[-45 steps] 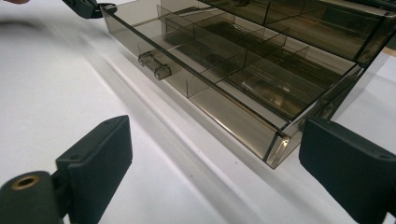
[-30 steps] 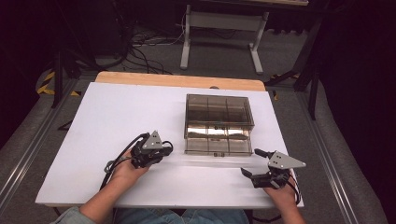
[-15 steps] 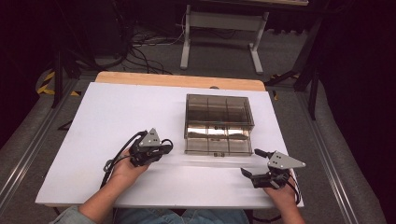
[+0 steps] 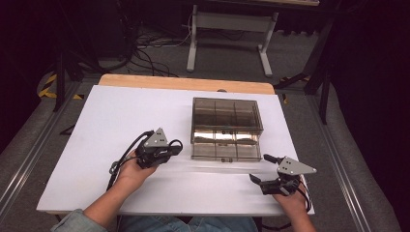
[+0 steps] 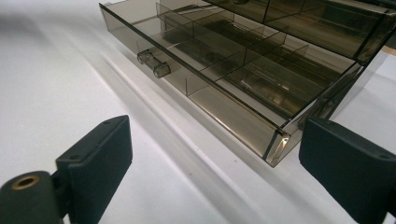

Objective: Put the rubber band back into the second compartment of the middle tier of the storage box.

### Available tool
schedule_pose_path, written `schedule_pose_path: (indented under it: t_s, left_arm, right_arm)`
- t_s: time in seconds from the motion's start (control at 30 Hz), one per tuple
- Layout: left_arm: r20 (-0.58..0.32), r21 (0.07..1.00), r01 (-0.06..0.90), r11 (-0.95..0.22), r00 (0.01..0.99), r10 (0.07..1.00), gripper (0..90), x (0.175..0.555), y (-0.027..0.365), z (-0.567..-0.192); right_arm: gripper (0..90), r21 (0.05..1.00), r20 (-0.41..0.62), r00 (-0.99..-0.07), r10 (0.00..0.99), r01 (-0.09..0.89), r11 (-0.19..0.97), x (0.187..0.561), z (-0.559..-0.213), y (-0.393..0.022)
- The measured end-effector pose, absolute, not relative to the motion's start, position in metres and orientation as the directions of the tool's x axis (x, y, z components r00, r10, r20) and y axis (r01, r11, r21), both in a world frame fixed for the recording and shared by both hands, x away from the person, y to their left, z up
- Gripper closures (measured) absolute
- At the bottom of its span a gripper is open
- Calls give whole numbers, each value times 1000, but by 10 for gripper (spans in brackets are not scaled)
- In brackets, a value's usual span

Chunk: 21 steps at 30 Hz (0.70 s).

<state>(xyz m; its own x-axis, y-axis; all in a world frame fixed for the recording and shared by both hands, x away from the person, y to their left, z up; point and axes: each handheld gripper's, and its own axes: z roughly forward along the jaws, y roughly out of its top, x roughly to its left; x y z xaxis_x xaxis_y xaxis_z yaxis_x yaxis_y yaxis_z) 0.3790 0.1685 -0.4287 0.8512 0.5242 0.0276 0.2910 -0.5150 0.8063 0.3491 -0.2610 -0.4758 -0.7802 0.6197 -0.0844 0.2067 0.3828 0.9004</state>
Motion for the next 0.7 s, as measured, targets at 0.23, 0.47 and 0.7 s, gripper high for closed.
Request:
schedule_pose_path:
  t_s: [0.23,0.47,0.7]
  left_arm:
    - [23,812,285,-510,856,516,861,380,166,-424]
    - [27,819,272,-504,860,509,861,381,160,-419]
    - [28,822,262,-506,868,496,859,385,150,-415]
  right_arm:
    - [103,899,-86,-779,621,207,385,349,-476,-261]
    - [103,899,-86,-779,621,208,386,349,-476,-261]
    - [103,899,-86,-780,620,208,386,349,-476,-261]
